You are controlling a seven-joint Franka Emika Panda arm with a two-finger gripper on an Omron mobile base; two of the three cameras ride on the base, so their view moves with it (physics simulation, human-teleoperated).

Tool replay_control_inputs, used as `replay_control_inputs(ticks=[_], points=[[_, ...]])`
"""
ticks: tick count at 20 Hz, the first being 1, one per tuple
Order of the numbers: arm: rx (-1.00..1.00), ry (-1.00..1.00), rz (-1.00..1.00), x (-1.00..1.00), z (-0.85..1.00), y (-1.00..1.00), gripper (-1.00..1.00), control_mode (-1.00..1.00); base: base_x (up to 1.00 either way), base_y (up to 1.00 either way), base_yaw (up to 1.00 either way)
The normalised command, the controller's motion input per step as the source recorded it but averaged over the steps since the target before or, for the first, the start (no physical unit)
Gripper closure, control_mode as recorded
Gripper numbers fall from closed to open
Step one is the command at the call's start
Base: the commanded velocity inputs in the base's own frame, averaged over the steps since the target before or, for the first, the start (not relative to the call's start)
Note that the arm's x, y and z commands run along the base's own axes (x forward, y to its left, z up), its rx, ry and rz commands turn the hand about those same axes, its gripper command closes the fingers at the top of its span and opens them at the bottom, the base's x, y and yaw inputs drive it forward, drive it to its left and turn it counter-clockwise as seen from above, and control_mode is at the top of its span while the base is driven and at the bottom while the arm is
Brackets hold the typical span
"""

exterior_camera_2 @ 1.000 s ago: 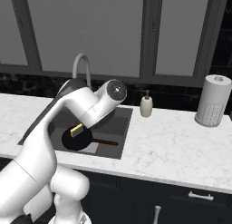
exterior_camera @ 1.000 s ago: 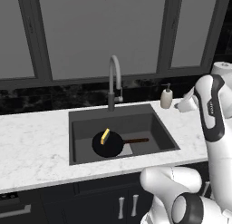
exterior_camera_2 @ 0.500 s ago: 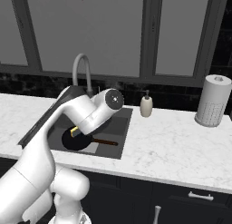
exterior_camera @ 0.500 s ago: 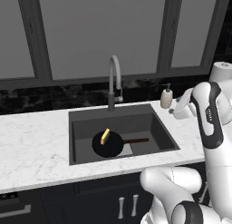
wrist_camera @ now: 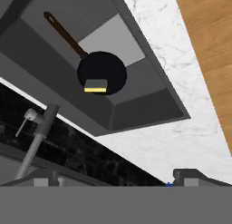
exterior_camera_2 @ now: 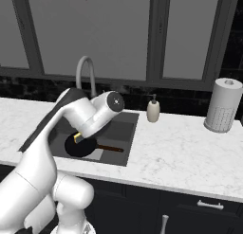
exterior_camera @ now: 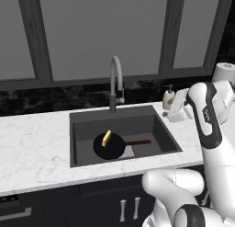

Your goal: Pick the pan and sponge and place them into the sink. Then turn on the water.

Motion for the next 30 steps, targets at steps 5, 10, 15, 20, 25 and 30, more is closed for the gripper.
replay_control_inputs(ticks=[5,10,15,20,25,30], points=[[0.04,-0.02,0.00,0.42,-0.21,0.59,-1.00,-1.00,0.00,0.00,0.00],[0.08,0.00,0.00,0.33,-0.14,0.38,-1.00,-1.00,0.00,0.00,0.00],[0.06,0.00,0.00,0.12,0.00,0.00,-1.00,-1.00,0.00,0.00,0.00],[0.09,0.00,0.01,0.15,0.00,-0.09,-1.00,-1.00,0.00,0.00,0.00],[0.12,0.00,0.00,0.35,0.00,-0.16,-1.00,-1.00,0.00,0.00,0.00],[0.10,0.00,0.01,0.47,-0.01,-0.07,-1.00,-1.00,0.00,0.00,0.00]])
